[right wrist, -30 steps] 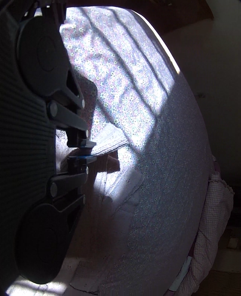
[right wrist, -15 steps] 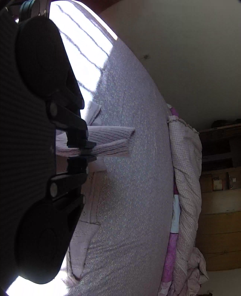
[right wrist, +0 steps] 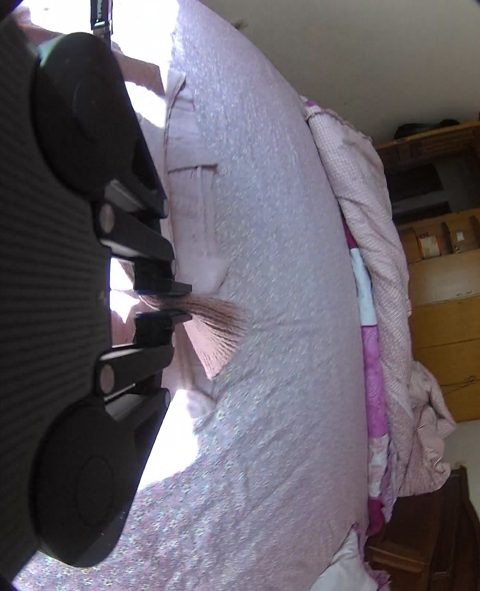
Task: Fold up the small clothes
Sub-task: 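Grasp the opposite side edge with the right gripper and lift it, then lay the lifted side over the cardigan body and open the right gripper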
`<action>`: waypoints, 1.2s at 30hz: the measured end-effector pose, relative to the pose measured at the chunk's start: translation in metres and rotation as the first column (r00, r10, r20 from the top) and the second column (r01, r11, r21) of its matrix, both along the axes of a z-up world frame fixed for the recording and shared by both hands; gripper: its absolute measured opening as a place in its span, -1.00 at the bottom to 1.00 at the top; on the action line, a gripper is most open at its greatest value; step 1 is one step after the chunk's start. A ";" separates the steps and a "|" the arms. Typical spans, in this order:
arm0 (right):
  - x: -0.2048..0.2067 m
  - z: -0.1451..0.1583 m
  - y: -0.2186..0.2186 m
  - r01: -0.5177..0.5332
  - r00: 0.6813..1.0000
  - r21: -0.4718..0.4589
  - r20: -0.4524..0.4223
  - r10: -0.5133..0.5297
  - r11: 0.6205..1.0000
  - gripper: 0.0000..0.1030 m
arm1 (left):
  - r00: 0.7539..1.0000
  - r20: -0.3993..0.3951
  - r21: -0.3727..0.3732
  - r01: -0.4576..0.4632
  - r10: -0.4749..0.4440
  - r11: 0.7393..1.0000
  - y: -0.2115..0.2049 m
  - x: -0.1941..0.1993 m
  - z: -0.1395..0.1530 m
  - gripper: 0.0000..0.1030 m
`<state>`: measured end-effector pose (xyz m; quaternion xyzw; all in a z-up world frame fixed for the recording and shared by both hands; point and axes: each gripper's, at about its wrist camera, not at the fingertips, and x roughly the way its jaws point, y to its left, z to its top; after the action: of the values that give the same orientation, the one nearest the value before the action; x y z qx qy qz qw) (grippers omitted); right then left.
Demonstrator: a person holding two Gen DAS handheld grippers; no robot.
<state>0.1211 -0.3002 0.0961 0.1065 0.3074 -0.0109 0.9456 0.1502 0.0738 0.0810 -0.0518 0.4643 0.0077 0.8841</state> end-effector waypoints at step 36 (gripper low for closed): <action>-0.081 -0.025 -0.025 -0.050 0.991 0.014 -0.121 0.052 0.999 0.06 | 0.989 0.011 0.172 0.143 -0.147 0.975 0.014 -0.043 0.007 0.34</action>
<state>0.0398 -0.3254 0.0715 0.1028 0.3668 0.0085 0.9246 0.1074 0.0873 0.0882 0.0583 0.4539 -0.0177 0.8890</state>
